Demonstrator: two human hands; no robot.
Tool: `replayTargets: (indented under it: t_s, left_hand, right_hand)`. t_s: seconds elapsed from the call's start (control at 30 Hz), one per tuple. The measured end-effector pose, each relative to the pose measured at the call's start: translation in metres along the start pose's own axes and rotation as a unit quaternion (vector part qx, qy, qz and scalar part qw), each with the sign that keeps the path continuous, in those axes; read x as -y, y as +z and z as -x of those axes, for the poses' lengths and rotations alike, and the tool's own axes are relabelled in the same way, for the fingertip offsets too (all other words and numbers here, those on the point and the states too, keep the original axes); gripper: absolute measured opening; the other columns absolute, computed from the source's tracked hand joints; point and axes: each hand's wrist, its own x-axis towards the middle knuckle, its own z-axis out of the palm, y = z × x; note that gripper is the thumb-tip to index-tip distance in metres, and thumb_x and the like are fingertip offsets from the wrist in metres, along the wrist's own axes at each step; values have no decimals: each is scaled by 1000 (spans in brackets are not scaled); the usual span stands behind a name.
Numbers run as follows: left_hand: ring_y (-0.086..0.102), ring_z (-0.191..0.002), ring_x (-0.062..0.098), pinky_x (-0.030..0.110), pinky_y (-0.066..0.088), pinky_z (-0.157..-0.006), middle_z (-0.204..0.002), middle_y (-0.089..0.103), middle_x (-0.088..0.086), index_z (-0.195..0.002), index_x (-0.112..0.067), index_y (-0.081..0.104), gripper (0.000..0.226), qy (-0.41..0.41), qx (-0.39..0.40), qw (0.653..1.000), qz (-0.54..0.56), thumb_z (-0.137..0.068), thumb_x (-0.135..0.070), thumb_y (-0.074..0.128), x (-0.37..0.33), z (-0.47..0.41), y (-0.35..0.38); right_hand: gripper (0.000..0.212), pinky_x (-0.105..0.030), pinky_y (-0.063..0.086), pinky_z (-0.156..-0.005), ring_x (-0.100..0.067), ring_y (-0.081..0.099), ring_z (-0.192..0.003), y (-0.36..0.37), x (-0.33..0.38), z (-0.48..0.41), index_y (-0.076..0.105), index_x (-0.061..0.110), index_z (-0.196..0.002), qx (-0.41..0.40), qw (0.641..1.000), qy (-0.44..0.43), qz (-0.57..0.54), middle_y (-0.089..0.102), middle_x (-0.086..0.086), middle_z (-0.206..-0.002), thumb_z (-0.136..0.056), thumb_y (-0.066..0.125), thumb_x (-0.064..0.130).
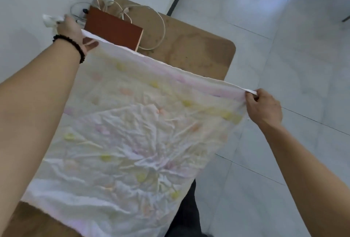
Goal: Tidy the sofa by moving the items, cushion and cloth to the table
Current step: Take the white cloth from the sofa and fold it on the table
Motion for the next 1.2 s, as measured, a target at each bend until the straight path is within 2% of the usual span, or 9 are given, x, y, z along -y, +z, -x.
replayTargets:
  t_s: [0.1,0.2,0.3,0.43,0.5,0.6,0.73,0.97,1.2]
  left_hand:
    - [68,-92,21,35,59,-70,-115,61,5,-121,-22,53,50,-16,10,999,-49,-97,-55,24,15,-44,22]
    - [63,-68,17,26,54,-70,-83,65,-1,-99,-22,58,57,3,27,996,-87,-89,-71,31,37,-57,39]
    - [58,-66,12,22,52,-68,-70,61,-6,-88,-22,63,61,23,51,994,-90,-80,-79,41,44,-61,44]
    - [68,-102,15,30,56,-78,-116,67,-3,-127,-23,56,60,60,58,995,-59,-88,-68,44,45,-50,25]
    - [46,-135,21,34,47,-101,-153,39,2,-150,-23,34,68,132,-23,981,-139,-93,-62,40,67,-25,9]
    - [6,-151,21,32,12,-121,-164,2,8,-155,-20,21,68,199,-84,923,-318,-99,-57,31,136,42,-19]
    - [10,-150,28,47,14,-121,-164,-2,8,-156,-25,16,78,47,-85,892,-441,-92,-68,27,241,161,-62]
    - [6,-151,14,41,11,-122,-164,10,-2,-153,-29,27,91,-138,32,911,-388,-81,-85,21,331,364,-109]
    - [4,-151,19,44,12,-122,-164,-4,0,-155,-33,11,77,-197,-44,916,-347,-91,-71,30,367,436,-167]
  right_hand:
    - [34,-35,38,-73,-38,59,-102,29,-1,-25,62,12,-100,58,998,14,24,67,-17,-104,-98,44,41]
    - [37,-35,39,-76,-36,60,-106,55,-6,-37,62,15,-116,114,992,32,37,69,-13,-109,-98,45,43]
    - [61,-38,45,-85,-32,61,-111,71,-7,-43,34,18,-150,209,977,34,11,70,-7,-115,-97,53,40]
    - [61,-45,39,-105,-34,48,-132,71,6,-34,18,17,-157,141,989,4,-40,37,-13,-155,-102,42,28]
    - [56,-45,43,-100,-31,49,-129,63,16,-20,24,19,-156,92,992,-65,-57,30,-10,-156,-104,41,30]
    - [56,-47,48,-100,-29,47,-131,51,24,8,27,24,-154,119,963,-241,-18,28,-8,-157,-103,44,37]
    - [63,-45,40,-111,-31,33,-144,50,20,44,16,27,-158,245,894,-367,70,14,-8,-165,-103,44,41]
    - [71,-49,27,-119,-36,-9,-153,54,-13,113,11,21,-159,361,772,-471,228,-4,-11,-167,-102,37,53]
    - [82,-56,1,-123,-50,-18,-148,77,-20,203,-5,23,-160,357,739,-503,272,-19,-24,-163,-99,30,64]
